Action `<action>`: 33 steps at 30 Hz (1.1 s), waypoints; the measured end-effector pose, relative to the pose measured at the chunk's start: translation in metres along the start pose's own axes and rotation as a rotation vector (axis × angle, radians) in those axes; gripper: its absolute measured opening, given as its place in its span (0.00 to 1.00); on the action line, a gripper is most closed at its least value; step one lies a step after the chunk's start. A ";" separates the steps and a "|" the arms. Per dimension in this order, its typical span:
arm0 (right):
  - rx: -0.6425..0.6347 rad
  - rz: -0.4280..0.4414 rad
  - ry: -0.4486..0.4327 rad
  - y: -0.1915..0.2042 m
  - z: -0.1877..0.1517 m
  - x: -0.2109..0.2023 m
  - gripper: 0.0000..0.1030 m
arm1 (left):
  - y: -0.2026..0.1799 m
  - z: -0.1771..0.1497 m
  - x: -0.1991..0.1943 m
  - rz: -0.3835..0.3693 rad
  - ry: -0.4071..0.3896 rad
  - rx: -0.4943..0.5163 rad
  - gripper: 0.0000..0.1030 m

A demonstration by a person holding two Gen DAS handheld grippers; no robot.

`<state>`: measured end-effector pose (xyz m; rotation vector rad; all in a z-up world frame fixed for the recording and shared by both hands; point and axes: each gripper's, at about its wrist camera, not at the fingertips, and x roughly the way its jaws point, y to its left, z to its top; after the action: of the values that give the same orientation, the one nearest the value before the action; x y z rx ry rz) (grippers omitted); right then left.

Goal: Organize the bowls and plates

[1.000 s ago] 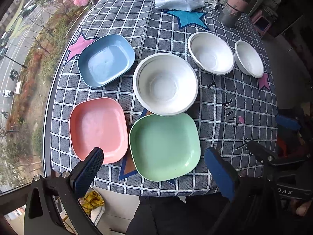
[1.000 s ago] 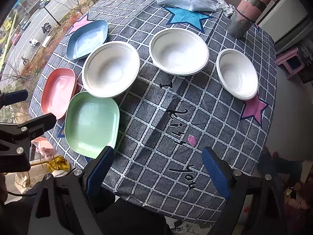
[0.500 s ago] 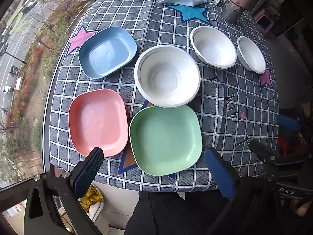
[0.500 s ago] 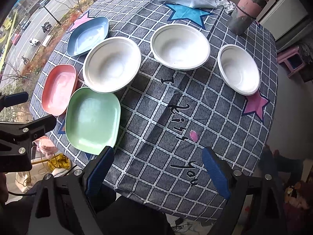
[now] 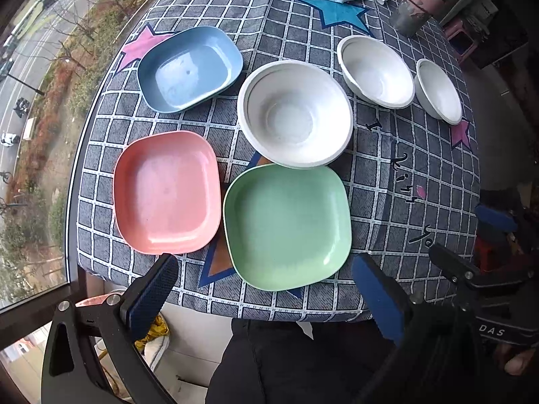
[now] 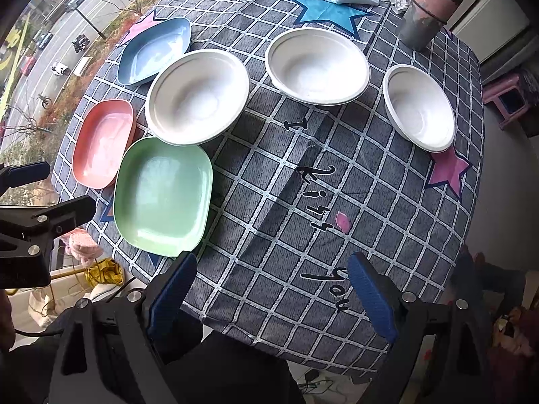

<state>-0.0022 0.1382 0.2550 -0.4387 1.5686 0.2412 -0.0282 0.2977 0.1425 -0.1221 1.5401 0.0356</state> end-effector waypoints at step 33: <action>0.274 0.017 -0.079 -0.112 -0.042 -0.018 0.89 | -0.141 0.046 -0.008 0.083 -0.023 0.365 1.00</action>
<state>0.0070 0.0219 0.2876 -0.1999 1.5018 0.0541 0.0317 0.1624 0.1592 0.2316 1.5035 -0.1776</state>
